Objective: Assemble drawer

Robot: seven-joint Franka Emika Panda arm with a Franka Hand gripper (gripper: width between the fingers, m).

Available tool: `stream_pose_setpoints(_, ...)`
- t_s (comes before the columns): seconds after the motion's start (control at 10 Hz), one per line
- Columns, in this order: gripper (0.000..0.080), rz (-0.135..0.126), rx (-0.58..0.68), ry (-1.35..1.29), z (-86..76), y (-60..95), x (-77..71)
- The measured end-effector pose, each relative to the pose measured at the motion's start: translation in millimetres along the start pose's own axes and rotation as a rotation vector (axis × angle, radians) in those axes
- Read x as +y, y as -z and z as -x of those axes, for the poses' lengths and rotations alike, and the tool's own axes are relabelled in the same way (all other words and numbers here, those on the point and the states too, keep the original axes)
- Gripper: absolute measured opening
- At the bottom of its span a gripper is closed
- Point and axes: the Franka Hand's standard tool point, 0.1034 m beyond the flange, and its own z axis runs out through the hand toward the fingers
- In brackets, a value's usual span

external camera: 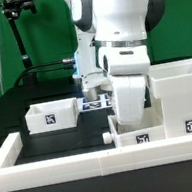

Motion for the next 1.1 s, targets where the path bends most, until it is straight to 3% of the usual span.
stream_pose_setpoints(0.1,0.0044,0.000,0.002,-0.024,-5.8,0.8,-0.2)
stream_pose_setpoints(1.1,0.0044,-0.018,-0.006,-0.072,-3.3,-0.3,-3.6)
